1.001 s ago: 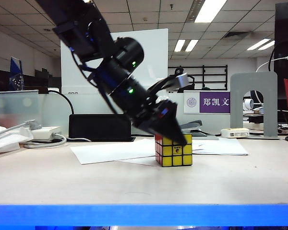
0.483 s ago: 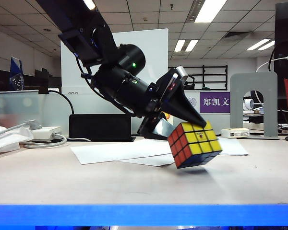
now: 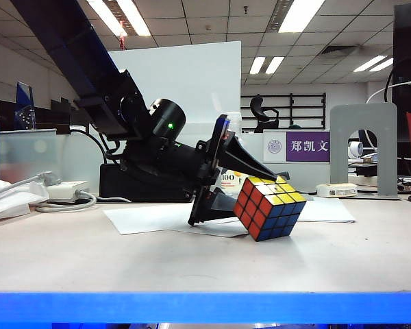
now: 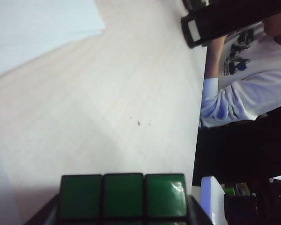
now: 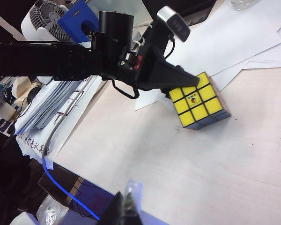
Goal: Rotate the Rubik's Cube so that the bottom side is facing up.
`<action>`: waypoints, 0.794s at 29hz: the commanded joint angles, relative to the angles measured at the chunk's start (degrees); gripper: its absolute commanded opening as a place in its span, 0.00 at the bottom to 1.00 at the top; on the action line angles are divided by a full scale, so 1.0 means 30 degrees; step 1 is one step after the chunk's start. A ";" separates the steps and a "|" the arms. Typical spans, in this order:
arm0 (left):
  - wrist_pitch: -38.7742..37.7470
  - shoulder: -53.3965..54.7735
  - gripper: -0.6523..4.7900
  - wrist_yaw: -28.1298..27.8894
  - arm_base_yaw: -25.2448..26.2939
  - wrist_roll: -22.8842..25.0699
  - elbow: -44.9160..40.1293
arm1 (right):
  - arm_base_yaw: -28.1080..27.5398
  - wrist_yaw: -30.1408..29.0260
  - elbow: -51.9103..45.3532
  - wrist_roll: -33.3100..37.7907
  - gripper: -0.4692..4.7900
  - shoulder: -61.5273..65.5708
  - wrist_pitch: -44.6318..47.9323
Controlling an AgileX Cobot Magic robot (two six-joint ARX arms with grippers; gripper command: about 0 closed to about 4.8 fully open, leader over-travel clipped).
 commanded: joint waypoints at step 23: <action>0.6003 -0.0226 0.81 -0.1923 -0.0117 -0.3781 0.2346 | -0.0007 -0.0590 0.0087 0.0007 0.08 0.0022 0.0270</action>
